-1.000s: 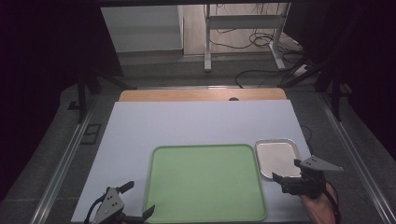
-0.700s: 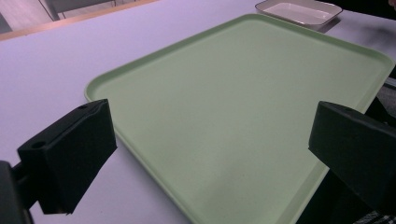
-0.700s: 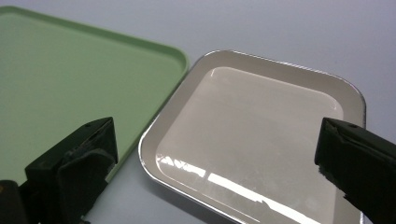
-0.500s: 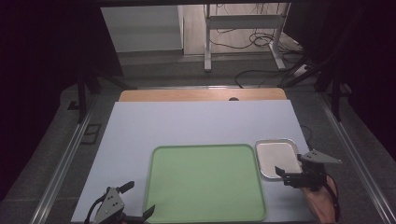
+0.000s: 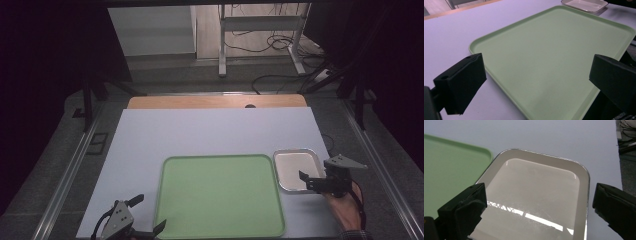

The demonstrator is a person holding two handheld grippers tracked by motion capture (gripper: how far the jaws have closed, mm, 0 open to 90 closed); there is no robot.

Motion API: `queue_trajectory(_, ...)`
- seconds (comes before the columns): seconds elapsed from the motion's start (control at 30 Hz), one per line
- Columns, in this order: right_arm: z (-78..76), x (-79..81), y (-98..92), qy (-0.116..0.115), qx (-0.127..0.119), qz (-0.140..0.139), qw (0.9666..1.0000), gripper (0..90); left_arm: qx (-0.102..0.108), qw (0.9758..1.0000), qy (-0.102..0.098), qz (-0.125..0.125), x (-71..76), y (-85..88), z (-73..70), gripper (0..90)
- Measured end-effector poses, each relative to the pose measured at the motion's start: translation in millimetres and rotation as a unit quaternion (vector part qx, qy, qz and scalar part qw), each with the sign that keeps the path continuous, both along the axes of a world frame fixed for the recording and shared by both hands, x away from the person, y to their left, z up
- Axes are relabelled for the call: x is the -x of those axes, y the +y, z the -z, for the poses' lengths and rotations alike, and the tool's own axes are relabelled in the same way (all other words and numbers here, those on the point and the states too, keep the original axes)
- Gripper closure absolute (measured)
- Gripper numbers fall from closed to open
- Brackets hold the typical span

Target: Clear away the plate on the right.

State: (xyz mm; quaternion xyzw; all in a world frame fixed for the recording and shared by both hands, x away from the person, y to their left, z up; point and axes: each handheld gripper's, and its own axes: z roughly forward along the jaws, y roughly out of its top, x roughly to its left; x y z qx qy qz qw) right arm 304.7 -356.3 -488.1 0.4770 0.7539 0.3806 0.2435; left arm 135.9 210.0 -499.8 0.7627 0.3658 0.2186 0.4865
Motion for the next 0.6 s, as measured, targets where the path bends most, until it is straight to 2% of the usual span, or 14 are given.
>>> queue_trajectory(0.17, -1.2, -6.2, -1.2, 0.007, 0.001, 0.01, 0.9999, 0.0, -0.004, 1.0, 0.002, -0.001, -0.2, -0.4, 0.4, 0.7)
queue_trajectory(0.33, 0.2, -11.9, -1.0, 0.019, 0.016, 0.023, 0.9994, 1.7, -0.005, 1.0, 0.002, -0.002, -0.2, -0.7, 0.5, 0.7)
queue_trajectory(0.43, -0.7, -16.3, -4.1, 0.03, 0.009, 0.037, 0.9988, 9.6, -0.01, 0.9999, 0.004, -0.003, -0.5, -1.0, 1.0, 0.7)
queue_trajectory(0.5, -1.3, -17.1, -5.3, 0.029, 0.01, 0.04, 0.9987, 11.3, -0.012, 0.9999, 0.005, -0.004, -0.7, -1.2, 1.2, 0.8)
queue_trajectory(0.57, -3.2, -19.4, -9.4, 0.034, 0.006, 0.05, 0.9982, 18.3, -0.012, 0.9999, 0.004, -0.004, -0.6, -1.1, 1.1, 0.8)
queue_trajectory(0.6, -3.2, -19.4, -9.4, 0.034, 0.006, 0.05, 0.9982, 18.3, -0.012, 0.9999, 0.004, -0.004, -0.6, -1.1, 1.1, 0.8)
